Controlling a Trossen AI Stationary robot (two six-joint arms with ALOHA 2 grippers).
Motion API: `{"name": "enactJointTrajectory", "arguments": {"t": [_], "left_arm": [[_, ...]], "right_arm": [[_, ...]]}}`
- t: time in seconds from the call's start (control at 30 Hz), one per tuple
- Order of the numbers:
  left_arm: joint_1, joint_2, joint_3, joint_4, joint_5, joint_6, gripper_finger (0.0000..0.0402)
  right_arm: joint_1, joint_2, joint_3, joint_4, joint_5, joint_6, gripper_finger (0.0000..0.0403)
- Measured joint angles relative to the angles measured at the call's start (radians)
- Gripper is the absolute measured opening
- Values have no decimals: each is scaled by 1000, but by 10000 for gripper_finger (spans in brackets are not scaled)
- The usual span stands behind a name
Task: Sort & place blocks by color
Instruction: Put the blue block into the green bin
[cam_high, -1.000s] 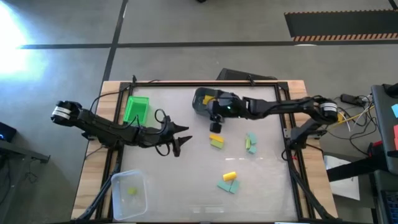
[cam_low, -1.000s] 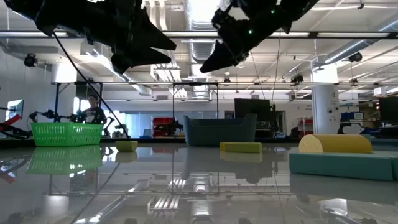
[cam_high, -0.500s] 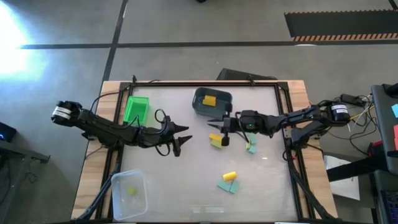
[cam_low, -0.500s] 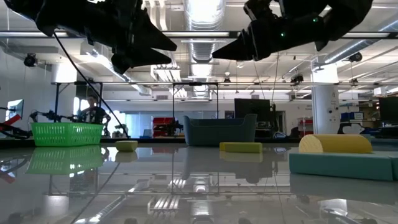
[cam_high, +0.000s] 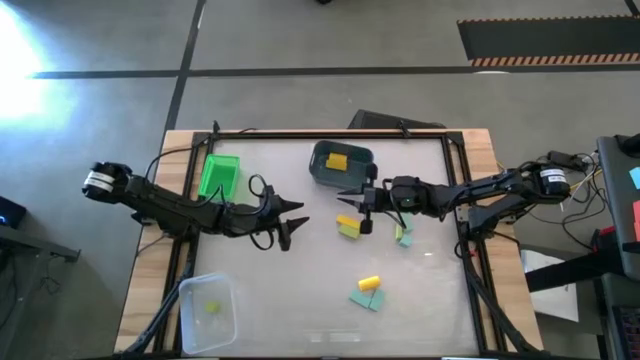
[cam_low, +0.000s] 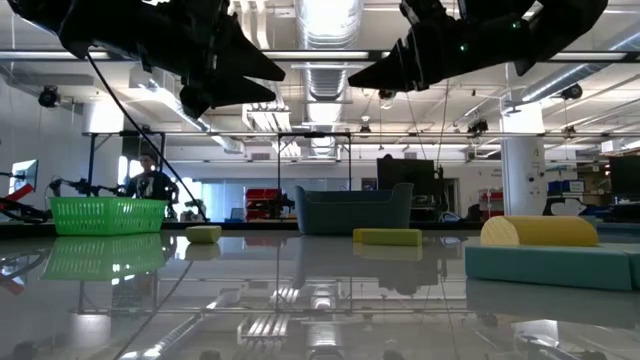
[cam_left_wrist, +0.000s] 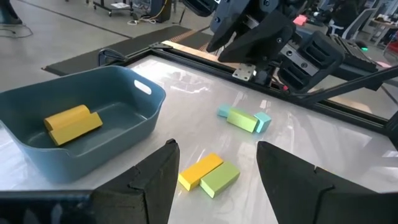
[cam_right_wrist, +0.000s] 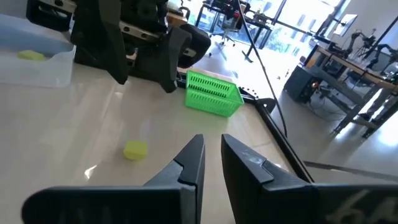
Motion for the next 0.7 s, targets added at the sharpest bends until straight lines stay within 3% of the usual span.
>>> {"name": "enactJointTrajectory", "arguments": {"t": [0.23, 0.4, 0.53, 0.7], "left_arm": [[2, 0, 0, 2, 0, 56, 199], [7, 0, 0, 7, 0, 102, 199], [7, 0, 3, 26, 0, 176, 199], [7, 0, 12, 26, -1, 242, 199]], "right_arm": [[49, -4, 0, -43, 8, -2, 43], [122, -5, 0, -155, 116, 7, 43], [167, -5, 0, -245, 200, 79, 43], [190, -5, 17, -372, 212, 199, 45]]}}
